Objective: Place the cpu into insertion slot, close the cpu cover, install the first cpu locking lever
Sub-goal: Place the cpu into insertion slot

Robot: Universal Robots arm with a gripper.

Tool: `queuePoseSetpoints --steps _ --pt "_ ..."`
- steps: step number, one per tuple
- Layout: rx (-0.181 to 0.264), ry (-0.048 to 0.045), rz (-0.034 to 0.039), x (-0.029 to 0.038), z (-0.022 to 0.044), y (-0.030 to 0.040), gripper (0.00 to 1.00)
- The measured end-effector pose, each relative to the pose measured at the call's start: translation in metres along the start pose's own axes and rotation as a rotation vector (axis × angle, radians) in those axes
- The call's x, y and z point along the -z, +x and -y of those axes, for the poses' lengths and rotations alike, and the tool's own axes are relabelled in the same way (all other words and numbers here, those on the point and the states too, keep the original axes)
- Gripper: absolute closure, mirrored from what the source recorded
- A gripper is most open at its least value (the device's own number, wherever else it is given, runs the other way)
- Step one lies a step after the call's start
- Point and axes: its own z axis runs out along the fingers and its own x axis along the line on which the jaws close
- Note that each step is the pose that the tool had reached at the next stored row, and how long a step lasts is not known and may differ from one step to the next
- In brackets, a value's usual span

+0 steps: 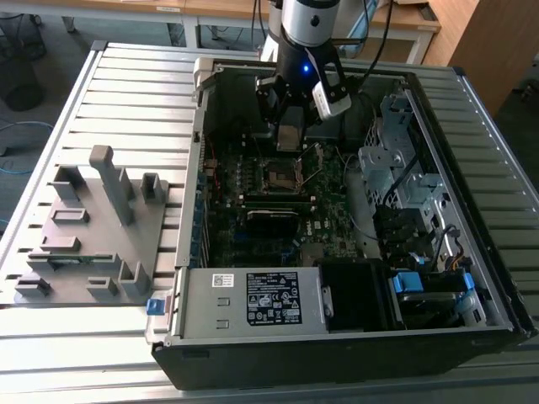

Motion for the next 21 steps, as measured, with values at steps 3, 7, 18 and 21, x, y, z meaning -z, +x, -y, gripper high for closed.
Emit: queuePoseSetpoints --steps 3,7,18,21 --pt "0.000 0.0001 0.0000 -0.0001 0.0000 0.0000 0.46" --pt "0.000 -0.0002 0.0001 -0.0034 0.0003 -0.0001 0.46" --pt "0.000 -0.0006 0.0002 -0.0055 0.0004 -0.0001 0.46" --pt "0.000 -0.0001 0.0001 -0.0084 0.0007 -0.0001 0.46"
